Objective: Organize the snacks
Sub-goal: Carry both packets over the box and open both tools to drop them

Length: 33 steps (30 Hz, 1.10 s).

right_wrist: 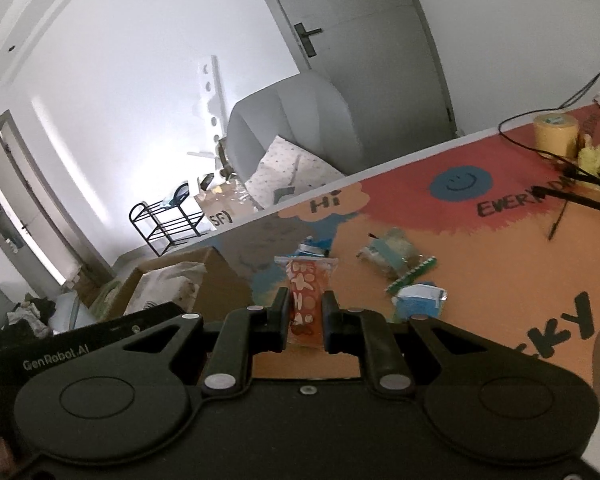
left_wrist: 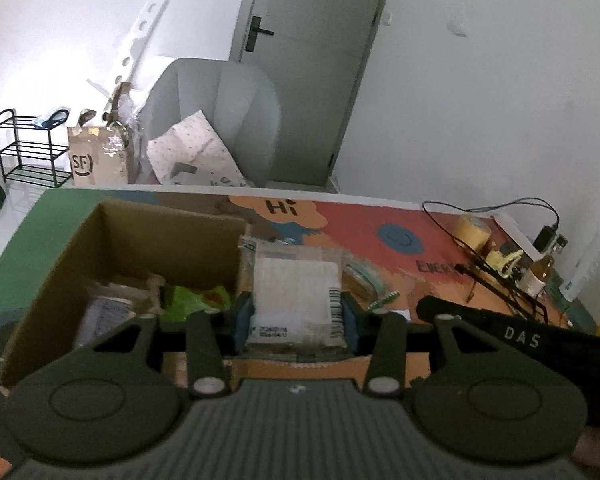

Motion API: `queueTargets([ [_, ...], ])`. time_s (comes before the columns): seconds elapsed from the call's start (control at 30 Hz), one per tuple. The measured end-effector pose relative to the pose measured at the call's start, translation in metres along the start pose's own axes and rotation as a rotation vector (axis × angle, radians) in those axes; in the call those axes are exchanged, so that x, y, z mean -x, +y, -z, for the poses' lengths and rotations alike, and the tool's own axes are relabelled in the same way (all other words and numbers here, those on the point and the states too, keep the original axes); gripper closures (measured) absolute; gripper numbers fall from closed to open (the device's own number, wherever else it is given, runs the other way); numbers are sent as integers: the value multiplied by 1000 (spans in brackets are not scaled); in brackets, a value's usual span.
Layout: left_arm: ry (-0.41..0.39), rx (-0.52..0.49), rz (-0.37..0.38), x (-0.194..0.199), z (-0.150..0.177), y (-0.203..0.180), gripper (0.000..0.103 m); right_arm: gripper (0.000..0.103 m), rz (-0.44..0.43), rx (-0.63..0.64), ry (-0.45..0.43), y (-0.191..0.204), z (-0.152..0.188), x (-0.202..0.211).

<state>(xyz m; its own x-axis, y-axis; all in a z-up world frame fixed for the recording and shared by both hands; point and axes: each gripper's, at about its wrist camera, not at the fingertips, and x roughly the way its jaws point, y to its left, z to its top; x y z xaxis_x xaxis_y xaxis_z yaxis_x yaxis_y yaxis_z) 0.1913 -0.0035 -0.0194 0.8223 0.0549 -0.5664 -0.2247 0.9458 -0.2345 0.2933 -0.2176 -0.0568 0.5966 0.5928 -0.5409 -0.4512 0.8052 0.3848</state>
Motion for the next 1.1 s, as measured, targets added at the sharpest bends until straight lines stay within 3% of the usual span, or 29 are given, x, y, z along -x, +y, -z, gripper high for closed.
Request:
queueTargets([
  [0.5, -27, 41, -64, 22, -8, 50, 58, 89, -67, 56, 8, 49, -3, -17],
  [0.8, 30, 75, -52, 24, 0, 72, 57, 89, -101, 90, 16, 76, -2, -26],
  [0.93, 19, 87, -53, 30, 1, 83, 47, 89, -115, 107, 25, 88, 1, -30],
  [1.1, 0, 117, -82, 36, -2, 99, 45, 89, -127, 121, 37, 100, 2, -39],
])
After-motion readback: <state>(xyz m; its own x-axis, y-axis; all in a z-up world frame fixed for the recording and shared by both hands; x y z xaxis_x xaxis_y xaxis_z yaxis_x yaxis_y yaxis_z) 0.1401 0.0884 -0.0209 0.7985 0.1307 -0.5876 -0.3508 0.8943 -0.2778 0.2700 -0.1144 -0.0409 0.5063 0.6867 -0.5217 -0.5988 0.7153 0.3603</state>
